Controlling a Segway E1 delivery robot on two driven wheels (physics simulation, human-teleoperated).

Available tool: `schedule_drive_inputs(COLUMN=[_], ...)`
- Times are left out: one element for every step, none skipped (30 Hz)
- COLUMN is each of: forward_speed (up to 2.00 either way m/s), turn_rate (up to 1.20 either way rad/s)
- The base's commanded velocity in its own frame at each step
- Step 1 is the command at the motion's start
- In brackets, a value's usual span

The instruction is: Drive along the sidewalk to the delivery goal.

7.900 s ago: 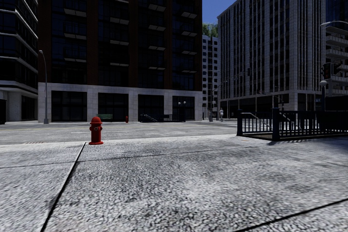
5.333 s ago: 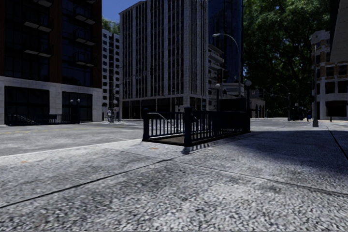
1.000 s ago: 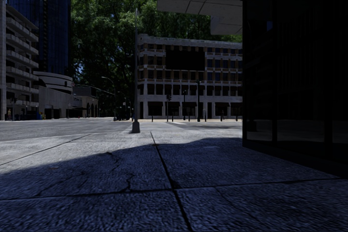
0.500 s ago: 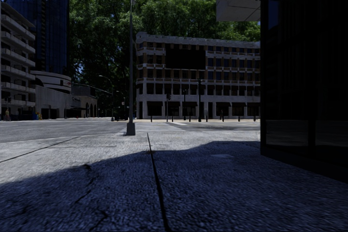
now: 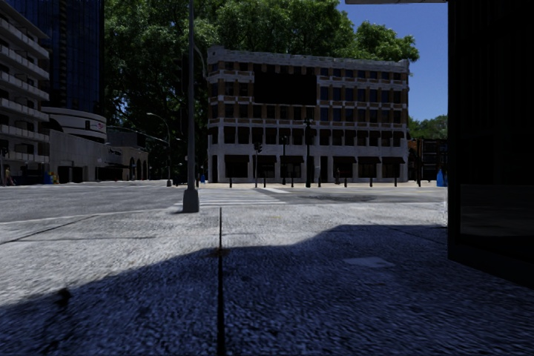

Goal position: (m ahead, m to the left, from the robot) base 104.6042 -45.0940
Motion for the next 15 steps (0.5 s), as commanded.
schedule_drive_inputs(forward_speed=[2.0,2.0,2.0,2.0,2.0,2.0,2.0,2.0,2.0,2.0,2.0,2.0,2.0,2.0,2.0], turn_rate=[0.0,0.0,0.0,0.0,0.0,0.0,0.0,0.0,0.0,0.0,0.0,0.0,0.0,0.0,0.0])
